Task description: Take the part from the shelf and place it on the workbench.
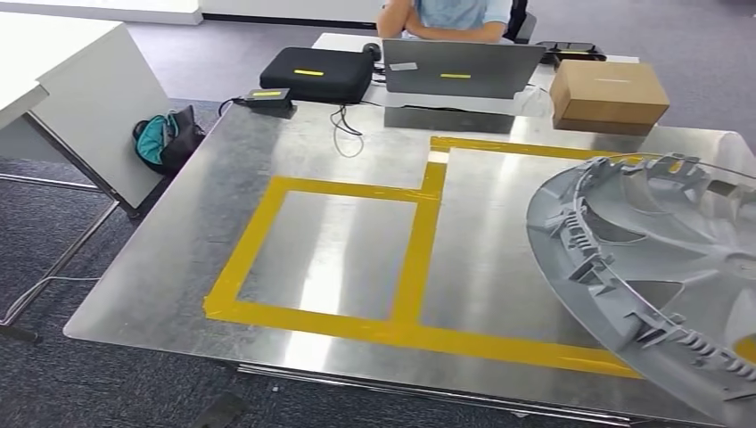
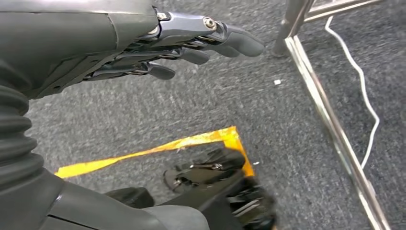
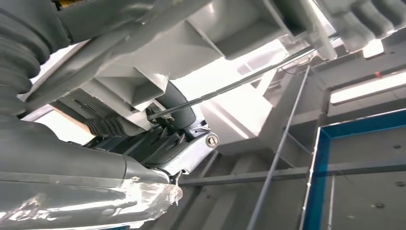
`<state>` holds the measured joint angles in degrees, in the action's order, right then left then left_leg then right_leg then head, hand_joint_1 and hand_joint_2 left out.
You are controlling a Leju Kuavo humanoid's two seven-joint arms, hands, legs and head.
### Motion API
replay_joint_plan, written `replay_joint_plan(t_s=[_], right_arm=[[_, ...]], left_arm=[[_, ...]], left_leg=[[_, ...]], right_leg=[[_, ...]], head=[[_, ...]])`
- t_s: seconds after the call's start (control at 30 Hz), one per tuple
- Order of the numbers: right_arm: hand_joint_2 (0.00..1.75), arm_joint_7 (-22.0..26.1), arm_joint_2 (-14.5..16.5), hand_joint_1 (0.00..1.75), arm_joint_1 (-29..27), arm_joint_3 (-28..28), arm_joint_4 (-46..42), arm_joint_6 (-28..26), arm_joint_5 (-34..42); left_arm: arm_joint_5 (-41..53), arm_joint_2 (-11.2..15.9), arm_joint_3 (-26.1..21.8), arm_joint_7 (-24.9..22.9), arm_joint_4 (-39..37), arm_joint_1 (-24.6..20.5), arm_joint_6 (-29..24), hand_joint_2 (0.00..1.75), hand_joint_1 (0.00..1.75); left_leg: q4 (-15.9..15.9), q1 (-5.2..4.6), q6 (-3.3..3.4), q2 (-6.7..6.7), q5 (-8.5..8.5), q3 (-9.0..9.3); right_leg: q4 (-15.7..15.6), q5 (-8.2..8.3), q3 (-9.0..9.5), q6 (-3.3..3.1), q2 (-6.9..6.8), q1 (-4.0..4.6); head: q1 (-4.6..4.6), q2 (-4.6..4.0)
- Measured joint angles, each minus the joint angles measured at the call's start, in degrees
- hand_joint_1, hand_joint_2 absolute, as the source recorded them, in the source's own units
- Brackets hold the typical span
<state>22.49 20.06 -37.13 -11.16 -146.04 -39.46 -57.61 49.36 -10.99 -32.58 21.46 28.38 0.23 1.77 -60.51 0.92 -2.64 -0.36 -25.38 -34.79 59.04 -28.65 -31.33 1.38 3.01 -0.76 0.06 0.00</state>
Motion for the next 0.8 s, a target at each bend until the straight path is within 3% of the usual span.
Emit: replay_joint_plan(t_s=[0.03, 0.17, 0.2, 0.3, 0.43, 0.47, 0.63, 0.8], right_arm=[[1.75, -0.2, 0.0, 1.75, -0.1, 0.0, 0.1, 0.0, 0.4], [1.75, -2.6, 0.0, 1.75, -1.4, -0.3, 0.8, 0.2, 1.9], [1.75, -3.6, 0.0, 1.75, -2.0, -0.7, 1.1, 0.8, 2.9], [1.75, -7.1, 0.0, 1.75, -3.2, -3.7, 2.0, 6.2, 8.0], [1.75, -9.9, 0.0, 1.75, -3.3, -11.4, 2.9, 14.5, 12.9], [1.75, -10.1, 0.0, 1.75, -3.2, -13.1, 3.0, 15.2, 13.3], [1.75, -11.3, 0.0, 1.75, -2.7, -18.4, 3.1, 17.9, 13.7], [1.75, -12.5, 0.0, 1.75, 0.1, -26.2, 3.3, 26.3, 15.8]], left_arm=[[0.2, -0.1, -0.1, 0.0, 0.0, 0.0, 0.0, 1.75, 0.00], [0.5, -0.2, -0.6, 0.0, 0.1, 0.1, 0.0, 1.75, 0.00], [0.5, -0.3, -0.9, -0.1, 0.1, 0.1, 0.0, 1.75, 0.00], [0.9, -0.5, -1.9, -0.4, 0.4, 0.4, 0.1, 1.75, 0.00], [1.6, -0.6, -3.3, -0.9, 0.6, 0.4, 0.4, 1.75, 0.00], [1.7, -0.6, -3.5, -0.9, 0.6, 0.4, 0.4, 1.75, 0.00], [1.6, -0.6, -4.4, -0.4, 0.7, 0.4, 0.6, 1.75, 0.00], [1.8, -0.8, -5.2, 1.3, 0.6, 0.1, 0.1, 1.75, 0.00]], left_leg=[[1.5, 0.14, 0.12, -0.29, 0.20, 0.61], [2.2, 0.07, 0.70, -0.58, -0.10, 0.84], [2.2, 0.02, 0.85, -0.64, -0.17, 0.89], [2.2, -0.07, 1.27, -0.73, -0.39, 1.07], [2.2, -0.23, 1.57, -0.73, -0.54, 1.12], [2.2, -0.25, 1.57, -0.73, -0.54, 1.13], [2.3, -0.22, 1.58, -0.72, -0.53, 1.43], [2.6, -0.19, 1.56, -0.72, -0.52, 1.76]], right_leg=[[0.1, -0.30, -0.15, 0.15, 0.11, 0.13], [-0.2, -0.46, 0.11, -1.77, 0.07, 0.29], [-0.4, -0.45, 0.30, -1.80, -0.02, 0.29], [-1.0, -0.37, 0.76, -1.44, -0.16, 0.27], [-1.5, -0.36, 1.05, 0.82, -0.18, 0.04], [-1.6, -0.37, 1.09, 1.13, -0.18, 0.00], [-1.6, -0.41, 1.24, 1.35, -0.16, 0.05], [-1.5, -0.55, 1.28, 1.48, -0.16, 0.09]], head=[[-0.09, 0.00], [-0.16, 0.00], [-0.17, 0.00], [-0.16, 0.00], [-0.18, 0.00], [-0.18, 0.00], [-0.21, 0.00], [-0.21, 0.00]])
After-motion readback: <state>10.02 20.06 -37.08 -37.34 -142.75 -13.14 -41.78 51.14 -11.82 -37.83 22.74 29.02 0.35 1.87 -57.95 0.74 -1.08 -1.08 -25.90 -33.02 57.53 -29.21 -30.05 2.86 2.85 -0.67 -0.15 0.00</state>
